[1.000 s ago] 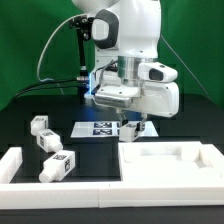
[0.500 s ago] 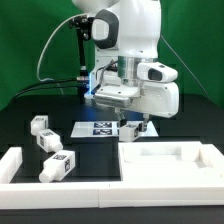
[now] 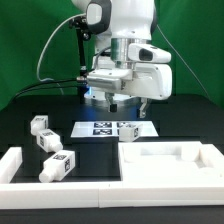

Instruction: Assemble one leg

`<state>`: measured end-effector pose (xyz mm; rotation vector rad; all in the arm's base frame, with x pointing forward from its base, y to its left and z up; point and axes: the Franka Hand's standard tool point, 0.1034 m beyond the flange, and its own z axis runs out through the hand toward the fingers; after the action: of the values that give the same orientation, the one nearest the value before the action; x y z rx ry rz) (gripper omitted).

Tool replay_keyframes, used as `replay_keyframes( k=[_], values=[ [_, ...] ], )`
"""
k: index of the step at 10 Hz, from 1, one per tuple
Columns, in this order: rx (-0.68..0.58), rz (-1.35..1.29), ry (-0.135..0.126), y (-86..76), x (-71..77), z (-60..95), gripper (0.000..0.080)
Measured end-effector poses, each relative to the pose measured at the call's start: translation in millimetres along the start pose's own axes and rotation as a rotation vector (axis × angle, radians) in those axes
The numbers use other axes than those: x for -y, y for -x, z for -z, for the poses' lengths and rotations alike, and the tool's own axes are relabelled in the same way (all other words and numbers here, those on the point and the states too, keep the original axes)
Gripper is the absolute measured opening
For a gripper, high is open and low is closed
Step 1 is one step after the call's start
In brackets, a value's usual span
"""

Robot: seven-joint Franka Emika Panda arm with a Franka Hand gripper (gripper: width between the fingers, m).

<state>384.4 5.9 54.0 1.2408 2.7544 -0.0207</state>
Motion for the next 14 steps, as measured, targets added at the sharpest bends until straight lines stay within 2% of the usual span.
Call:
replay_keyframes(
  k=[2,3,5,6,7,8,13,14],
  values=[
    [-0.003,-0.304,0.0,2.7,-4.7,0.4,0.0649],
    [-0.007,-0.477,-0.001,-0.3,-13.4,-0.9,0.0649],
    [0.003,-0.818,-0.053,5.9,-31.4,4.4,0.0649],
    [0.002,-1.0,-0.068,13.2,-40.4,8.1,0.0649],
    [-0.001,-1.089,-0.058,17.3,-45.0,8.0,0.0649],
    [-0.006,-1.14,-0.049,17.2,-43.1,5.9,0.0649],
    [-0.004,-1.407,-0.053,15.8,-44.5,6.0,0.0649],
    [-0.012,-1.603,-0.052,14.6,-45.5,5.3,0.0649]
  ],
)
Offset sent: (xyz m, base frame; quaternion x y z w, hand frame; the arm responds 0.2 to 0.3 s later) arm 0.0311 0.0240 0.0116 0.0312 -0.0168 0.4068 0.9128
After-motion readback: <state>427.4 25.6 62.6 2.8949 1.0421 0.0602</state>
